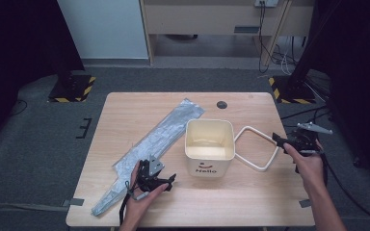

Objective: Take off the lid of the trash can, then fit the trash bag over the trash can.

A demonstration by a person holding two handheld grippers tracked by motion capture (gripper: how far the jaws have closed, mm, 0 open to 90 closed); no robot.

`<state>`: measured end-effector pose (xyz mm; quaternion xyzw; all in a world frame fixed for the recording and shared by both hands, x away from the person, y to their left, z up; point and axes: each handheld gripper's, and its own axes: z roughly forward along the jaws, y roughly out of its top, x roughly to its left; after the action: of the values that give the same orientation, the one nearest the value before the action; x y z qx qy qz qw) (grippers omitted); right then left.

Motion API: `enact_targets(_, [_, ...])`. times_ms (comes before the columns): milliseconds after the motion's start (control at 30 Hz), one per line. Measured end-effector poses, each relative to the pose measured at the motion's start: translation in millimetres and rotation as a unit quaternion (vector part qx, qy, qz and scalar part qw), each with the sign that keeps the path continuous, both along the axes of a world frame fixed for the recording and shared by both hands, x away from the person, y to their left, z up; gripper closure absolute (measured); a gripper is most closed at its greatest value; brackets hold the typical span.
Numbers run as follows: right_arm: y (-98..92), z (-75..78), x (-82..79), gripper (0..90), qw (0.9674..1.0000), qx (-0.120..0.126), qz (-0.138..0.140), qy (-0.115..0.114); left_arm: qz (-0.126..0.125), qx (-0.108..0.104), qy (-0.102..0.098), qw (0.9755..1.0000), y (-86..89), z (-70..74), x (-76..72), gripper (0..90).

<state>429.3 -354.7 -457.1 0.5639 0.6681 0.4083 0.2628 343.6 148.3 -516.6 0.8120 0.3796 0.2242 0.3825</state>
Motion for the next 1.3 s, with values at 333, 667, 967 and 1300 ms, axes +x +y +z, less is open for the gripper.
enact_targets(333, [15.8,-3.5,-20.4,4.9,0.9971,0.001,0.067,-0.037,0.032,-0.034,-0.005,0.9989,21.9,14.0,2.4,8.3])
enact_targets(667, [33.7,-13.4,-37.6,5.2,0.995,-0.002,0.082,-0.057,0.03,-0.004,0.012,0.9995,27.5,23.7,27.7,5.9])
enact_targets(967, [37.7,-40.7,-48.1,6.2,0.9944,-0.001,0.091,-0.052,0.052,0.007,0.048,0.9975,25.0,27.6,61.4,8.7])
enact_targets(1300, [37.7,-55.3,-52.6,6.3,0.9944,0.009,0.097,-0.04,0.05,0.022,0.048,0.9974,14.6,11.4,84.2,8.9])
